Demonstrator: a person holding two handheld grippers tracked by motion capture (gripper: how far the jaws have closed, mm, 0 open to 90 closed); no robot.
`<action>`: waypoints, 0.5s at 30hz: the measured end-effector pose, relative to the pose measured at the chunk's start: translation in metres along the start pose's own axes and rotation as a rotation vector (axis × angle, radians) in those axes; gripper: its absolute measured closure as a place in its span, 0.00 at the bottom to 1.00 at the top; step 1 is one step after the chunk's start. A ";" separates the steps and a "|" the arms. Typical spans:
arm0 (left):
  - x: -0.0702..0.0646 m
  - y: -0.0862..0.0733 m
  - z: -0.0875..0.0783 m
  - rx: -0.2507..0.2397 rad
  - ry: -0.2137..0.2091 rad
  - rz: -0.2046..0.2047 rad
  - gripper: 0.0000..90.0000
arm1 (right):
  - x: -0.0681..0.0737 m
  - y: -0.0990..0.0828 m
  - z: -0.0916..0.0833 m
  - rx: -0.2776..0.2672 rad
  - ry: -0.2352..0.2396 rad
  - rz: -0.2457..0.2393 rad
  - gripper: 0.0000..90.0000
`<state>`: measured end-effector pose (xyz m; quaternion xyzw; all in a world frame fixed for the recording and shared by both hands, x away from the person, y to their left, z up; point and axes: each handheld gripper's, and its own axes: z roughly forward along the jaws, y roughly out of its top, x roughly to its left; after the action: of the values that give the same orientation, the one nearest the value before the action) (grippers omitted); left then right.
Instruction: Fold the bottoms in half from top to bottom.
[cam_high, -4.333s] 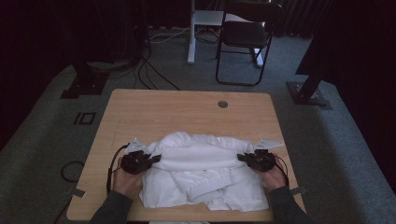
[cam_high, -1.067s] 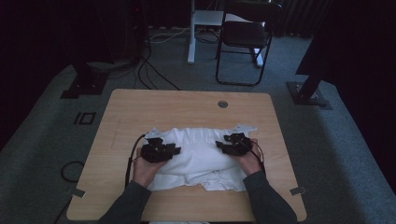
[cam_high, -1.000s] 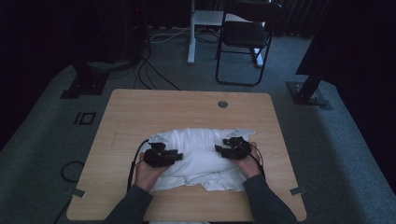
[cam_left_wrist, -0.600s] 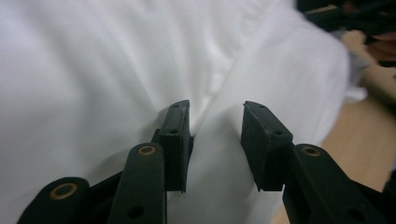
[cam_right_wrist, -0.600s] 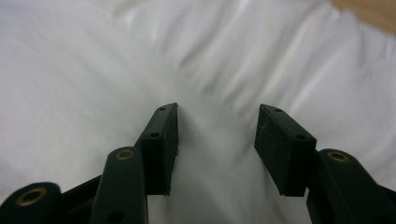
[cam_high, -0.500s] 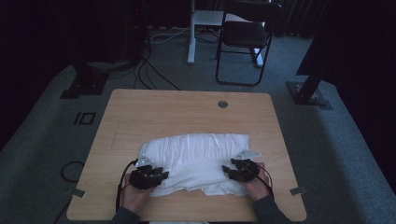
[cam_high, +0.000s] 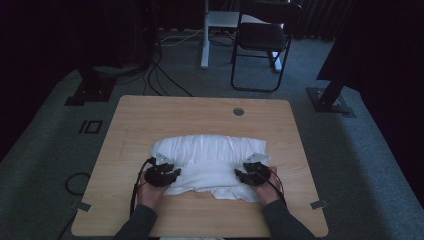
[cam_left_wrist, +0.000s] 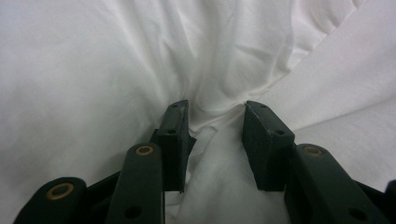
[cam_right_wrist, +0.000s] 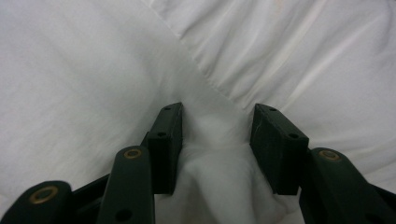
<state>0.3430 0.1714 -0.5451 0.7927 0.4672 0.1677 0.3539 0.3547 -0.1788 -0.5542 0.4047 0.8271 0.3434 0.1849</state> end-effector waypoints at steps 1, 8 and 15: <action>0.005 0.004 0.004 0.000 0.009 -0.004 0.69 | -0.004 0.006 0.006 0.001 -0.001 0.006 0.59; 0.017 0.015 0.014 -0.003 0.025 -0.017 0.69 | -0.014 0.024 0.023 0.009 -0.011 0.018 0.60; 0.029 0.026 0.021 0.003 0.019 -0.037 0.69 | -0.019 0.032 0.031 0.003 -0.013 0.030 0.60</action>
<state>0.3864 0.1798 -0.5435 0.7828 0.4853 0.1682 0.3513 0.4013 -0.1666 -0.5524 0.4198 0.8202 0.3421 0.1845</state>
